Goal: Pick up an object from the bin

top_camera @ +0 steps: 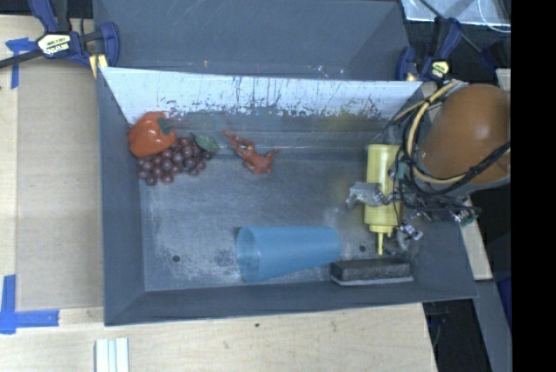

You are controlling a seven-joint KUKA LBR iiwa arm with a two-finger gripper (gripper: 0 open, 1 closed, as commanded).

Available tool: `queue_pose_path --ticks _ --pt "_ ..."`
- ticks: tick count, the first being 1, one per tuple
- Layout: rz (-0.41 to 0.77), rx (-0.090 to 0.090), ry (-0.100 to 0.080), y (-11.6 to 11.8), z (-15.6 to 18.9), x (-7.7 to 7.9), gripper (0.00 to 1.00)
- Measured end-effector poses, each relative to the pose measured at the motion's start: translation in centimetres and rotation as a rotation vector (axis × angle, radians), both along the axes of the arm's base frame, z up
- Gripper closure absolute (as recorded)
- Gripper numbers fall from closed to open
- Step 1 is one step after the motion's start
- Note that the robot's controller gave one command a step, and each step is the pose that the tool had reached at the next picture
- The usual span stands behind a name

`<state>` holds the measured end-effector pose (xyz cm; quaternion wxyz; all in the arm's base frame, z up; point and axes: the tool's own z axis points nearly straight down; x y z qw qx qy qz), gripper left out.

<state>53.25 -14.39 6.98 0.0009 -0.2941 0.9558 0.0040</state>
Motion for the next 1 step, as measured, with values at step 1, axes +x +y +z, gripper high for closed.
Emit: queue_pose_path --ticks 1 --pt "0.286 -0.011 -0.011 -1.09 7.67 4.02 0.0"
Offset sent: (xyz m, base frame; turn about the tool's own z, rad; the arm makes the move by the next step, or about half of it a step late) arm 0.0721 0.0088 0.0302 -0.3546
